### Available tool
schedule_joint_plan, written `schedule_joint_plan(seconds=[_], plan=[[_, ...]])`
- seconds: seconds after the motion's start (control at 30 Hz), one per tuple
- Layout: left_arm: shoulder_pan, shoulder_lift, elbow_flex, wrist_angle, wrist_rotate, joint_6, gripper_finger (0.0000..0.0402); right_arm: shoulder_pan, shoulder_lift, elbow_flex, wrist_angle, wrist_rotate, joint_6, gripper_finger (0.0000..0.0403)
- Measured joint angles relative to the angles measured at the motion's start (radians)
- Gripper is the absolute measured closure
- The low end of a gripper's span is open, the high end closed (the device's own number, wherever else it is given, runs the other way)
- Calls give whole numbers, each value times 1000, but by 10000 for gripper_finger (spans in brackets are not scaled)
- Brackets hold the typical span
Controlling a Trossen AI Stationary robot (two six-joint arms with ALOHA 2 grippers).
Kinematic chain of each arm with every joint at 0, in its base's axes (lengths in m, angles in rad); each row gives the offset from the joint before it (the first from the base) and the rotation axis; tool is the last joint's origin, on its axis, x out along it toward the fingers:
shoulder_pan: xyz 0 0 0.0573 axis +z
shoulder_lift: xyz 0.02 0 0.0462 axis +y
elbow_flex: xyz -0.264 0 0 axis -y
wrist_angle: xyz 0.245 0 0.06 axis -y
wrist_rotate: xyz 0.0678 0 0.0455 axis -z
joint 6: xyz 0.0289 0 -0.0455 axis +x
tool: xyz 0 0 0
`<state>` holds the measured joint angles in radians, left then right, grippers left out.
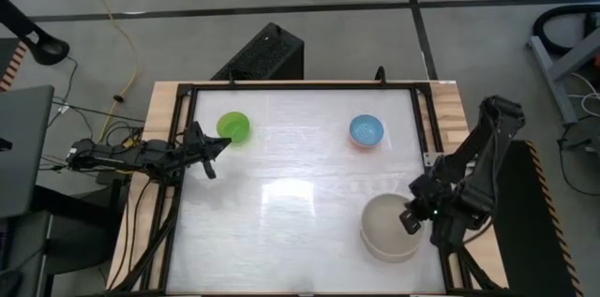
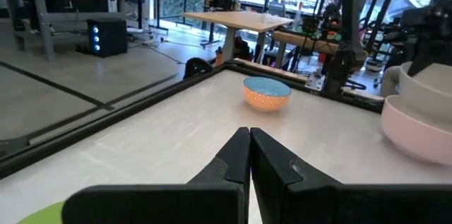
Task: Nest bowls inside each other
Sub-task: Stack the gray bowl on top of the white bowl
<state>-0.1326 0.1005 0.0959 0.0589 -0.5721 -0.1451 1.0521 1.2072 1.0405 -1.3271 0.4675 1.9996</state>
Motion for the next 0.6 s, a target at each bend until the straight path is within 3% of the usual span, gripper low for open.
schedule_joint_plan(seconds=[0.47, 0.6], plan=[[0, 0, 0, 0, 0, -2, 401, 31, 201, 0, 23, -38, 180, 396], [0, 0, 0, 0, 0, -2, 401, 25, 240, 1, 39, -122, 181, 396]])
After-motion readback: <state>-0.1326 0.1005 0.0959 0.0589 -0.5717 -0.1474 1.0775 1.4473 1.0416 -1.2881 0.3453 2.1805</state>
